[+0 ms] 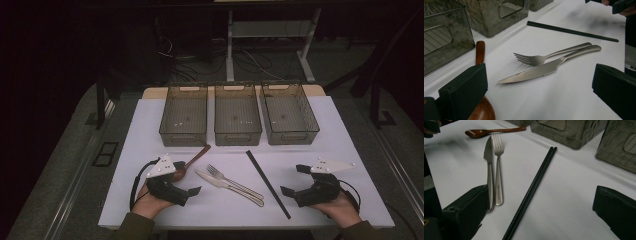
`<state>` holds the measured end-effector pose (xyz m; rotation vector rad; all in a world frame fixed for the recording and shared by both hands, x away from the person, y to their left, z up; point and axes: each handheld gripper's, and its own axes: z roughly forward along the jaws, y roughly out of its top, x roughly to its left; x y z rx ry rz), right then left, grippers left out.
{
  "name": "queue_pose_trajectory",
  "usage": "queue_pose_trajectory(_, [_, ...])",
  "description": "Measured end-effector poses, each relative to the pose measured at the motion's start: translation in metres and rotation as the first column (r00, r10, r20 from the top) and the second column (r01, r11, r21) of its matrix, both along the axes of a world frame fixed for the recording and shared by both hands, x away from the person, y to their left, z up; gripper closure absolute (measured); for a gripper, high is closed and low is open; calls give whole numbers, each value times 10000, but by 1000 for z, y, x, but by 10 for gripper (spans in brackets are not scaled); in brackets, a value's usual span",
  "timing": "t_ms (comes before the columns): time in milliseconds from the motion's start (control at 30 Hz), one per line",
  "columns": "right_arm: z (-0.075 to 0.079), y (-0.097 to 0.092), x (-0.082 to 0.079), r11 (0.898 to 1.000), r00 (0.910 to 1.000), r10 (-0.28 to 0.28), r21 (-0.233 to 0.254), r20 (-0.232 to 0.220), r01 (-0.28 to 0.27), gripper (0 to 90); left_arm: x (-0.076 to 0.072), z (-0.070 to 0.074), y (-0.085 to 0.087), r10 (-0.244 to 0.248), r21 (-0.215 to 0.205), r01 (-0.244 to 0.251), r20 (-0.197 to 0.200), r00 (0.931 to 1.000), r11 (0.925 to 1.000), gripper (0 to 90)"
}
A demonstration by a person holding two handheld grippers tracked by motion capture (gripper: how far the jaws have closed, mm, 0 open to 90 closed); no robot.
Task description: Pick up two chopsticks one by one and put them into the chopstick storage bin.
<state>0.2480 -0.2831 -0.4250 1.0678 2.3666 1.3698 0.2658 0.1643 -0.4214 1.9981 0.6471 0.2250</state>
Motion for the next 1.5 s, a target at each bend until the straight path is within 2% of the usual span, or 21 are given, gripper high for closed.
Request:
queue_pose_trajectory(167, [2, 4, 1, 9999, 9999, 158, 14, -16, -158, 45, 0, -1, 2, -8, 7, 8, -7, 10000, 10000, 0])
queue_pose_trajectory(333, [0, 6, 2, 9996, 9993, 279, -65, -264, -281, 71, 2, -1, 2, 49, -71, -49, -43, 10000, 10000, 0])
queue_pose_trajectory(367, [0, 6, 1, 9994, 9990, 337, -66, -304, -339, 118, 2, -1, 2, 45, -62, -46, -33, 10000, 10000, 0])
queue_pose_trajectory(500, [0, 8, -1, 9986, 9976, 515, -101, -459, -520, 205, 1, -1, 2, 41, -77, -42, -19, 10000, 10000, 0])
queue_pose_trajectory(567, [1, 11, -3, 9974, 9960, 663, -253, -593, -679, 282, 0, 0, 2, 58, -82, -58, -24, 10000, 9999, 0])
queue_pose_trajectory(600, [1, 11, -3, 9974, 9960, 663, -253, -593, -679, 282, 0, 0, 2, 55, -84, -55, -15, 10000, 9999, 0])
queue_pose_trajectory(733, [0, 15, -4, 9956, 9936, 766, -476, -824, -807, 411, -1, 0, 2, 88, -79, -88, 23, 10000, 9999, 0])
queue_pose_trajectory(767, [-1, 16, -4, 9950, 9914, 810, -493, -1024, -864, 484, -1, 0, 2, 111, -74, -111, 10, 9999, 9999, 0])
queue_pose_trajectory(800, [-1, 16, -4, 9950, 9914, 810, -493, -1024, -864, 484, -1, 0, 2, 111, -82, -111, 5, 9999, 9999, 0])
queue_pose_trajectory(900, [-2, 19, -5, 9929, 9898, 846, -733, -1144, -933, 609, -1, 0, 1, 120, -105, -120, 2, 9999, 9999, 0])
queue_pose_trajectory(967, [-4, 21, -6, 9910, 9874, 938, -835, -1271, -1049, 643, -1, 0, 1, 132, -97, -132, 20, 9999, 9999, 0])
queue_pose_trajectory(1100, [-8, 23, -5, 9871, 9854, 979, -1123, -1396, -1140, 694, -1, 0, 1, 134, -69, -134, 6, 9999, 9999, 0])
queue_pose_trajectory(1233, [-12, 25, -5, 9827, 9811, 1006, -1378, -1655, -1240, 716, -1, -1, 1, 107, -61, -107, 23, 9999, 9999, 0])
queue_pose_trajectory(1500, [-15, 29, -5, 9744, 9781, 1064, -1771, -1788, -1384, 741, -1, -1, 2, 151, -56, -151, 8, 9999, 9999, 0])
